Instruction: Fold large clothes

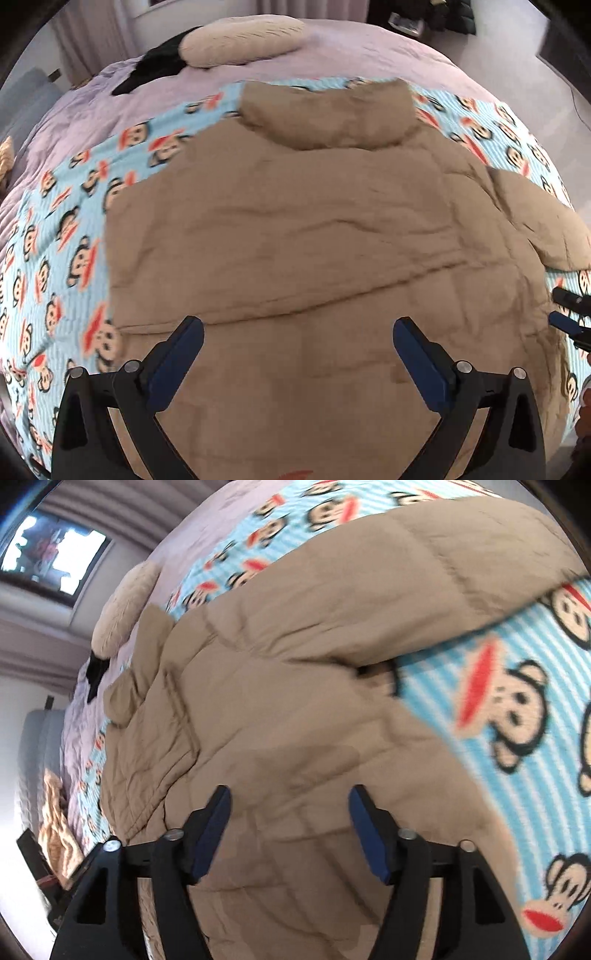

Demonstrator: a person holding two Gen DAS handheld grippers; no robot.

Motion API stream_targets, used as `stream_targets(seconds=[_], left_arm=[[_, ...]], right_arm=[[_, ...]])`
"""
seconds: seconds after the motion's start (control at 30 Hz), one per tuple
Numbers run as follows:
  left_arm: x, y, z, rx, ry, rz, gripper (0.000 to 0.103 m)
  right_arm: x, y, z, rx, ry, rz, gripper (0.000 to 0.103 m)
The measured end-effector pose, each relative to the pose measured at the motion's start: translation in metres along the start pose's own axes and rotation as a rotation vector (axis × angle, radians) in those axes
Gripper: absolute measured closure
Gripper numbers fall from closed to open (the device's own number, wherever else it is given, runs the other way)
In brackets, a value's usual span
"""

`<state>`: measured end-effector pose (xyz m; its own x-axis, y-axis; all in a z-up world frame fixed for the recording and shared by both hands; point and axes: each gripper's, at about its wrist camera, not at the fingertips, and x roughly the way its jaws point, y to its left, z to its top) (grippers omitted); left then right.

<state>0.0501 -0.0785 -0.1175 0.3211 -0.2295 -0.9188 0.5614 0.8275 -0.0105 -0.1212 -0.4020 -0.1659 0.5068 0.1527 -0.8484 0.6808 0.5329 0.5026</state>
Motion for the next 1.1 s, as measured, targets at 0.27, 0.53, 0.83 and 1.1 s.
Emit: stream_targets(seconds=[0.27, 0.53, 0.83, 1.1], left_arm=[[0.008, -0.082, 0.008, 0.063, 0.017, 0.003, 0.0], [0.012, -0.132, 0.015, 0.078, 0.039, -0.018, 0.0], [0.021, -0.142, 0.018, 0.037, 0.077, 0.006, 0.0], [0.018, -0.138, 0.023, -0.001, 0.088, -0.026, 0.0]], right_arm=[[-0.043, -0.082, 0.035, 0.14, -0.098, 0.019, 0.014], [-0.084, -0.162, 0.078, 0.306, -0.233, -0.012, 0.0], [-0.089, -0.243, 0.128, 0.63, -0.32, 0.315, 0.0], [-0.071, -0.255, 0.158, 0.75, -0.342, 0.468, 0.014]])
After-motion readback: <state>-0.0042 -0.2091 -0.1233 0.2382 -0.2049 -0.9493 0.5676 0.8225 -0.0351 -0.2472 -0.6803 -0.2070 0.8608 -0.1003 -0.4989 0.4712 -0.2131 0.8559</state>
